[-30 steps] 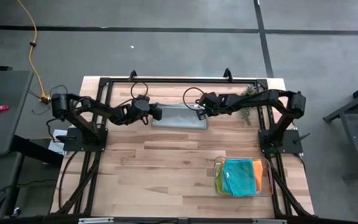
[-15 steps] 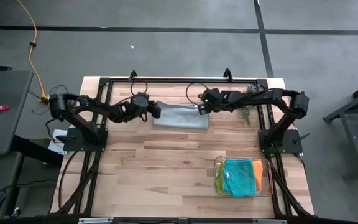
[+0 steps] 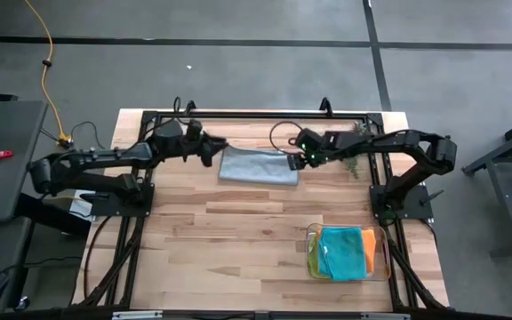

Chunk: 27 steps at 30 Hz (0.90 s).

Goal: Fold microfiber towels
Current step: Fold the gray microfiber cloth

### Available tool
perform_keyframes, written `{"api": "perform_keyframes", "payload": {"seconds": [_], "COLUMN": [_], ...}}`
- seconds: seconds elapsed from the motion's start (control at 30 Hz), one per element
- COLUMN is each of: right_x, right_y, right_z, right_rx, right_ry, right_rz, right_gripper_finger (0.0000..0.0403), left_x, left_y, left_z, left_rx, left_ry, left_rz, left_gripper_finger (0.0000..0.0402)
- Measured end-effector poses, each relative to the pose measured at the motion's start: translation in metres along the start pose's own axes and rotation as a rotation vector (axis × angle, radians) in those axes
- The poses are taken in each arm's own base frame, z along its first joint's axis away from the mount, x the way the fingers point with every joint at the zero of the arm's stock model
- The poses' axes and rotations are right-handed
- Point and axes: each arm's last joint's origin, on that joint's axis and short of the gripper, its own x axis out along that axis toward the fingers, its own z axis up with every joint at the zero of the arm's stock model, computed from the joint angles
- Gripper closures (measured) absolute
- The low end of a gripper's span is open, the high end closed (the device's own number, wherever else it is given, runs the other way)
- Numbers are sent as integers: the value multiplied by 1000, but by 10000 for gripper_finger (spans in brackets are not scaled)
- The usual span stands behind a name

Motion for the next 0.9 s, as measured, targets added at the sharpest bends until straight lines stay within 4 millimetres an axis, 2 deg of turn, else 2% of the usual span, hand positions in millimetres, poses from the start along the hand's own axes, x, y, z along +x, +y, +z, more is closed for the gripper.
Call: {"api": "perform_keyframes", "payload": {"seconds": [0.2, 0.4, 0.5, 0.63, 0.77, 0.9], "right_x": [13, 14, 22, 40, 44, 49], "right_y": [0, 3, 4, 5, 10, 13], "right_z": [-23, -25, -26, -31, -31, -30], "right_rx": [110, 156, 173, 164, 175, 169], "right_ry": [-21, -74, -65, -34, -48, -47], "right_rz": [18, 11, 6, -21, -31, -43], "right_gripper_finger": [160, 160, 160, 160, 163, 194], "left_x": [-7, -16, -24, -38, -51, -59], "left_y": [-34, -74, -88, -100, -106, -107], "left_z": [-3, -2, 2, 8, 14, 18], "left_rx": [-45, 55, 68, 63, 56, 60], "left_ry": [18, -100, -173, -242, -291, -323], "left_rz": [-196, -428, -528, -607, -624, -641], "left_gripper_finger": [273, 281, 286, 292, 298, 300]}}
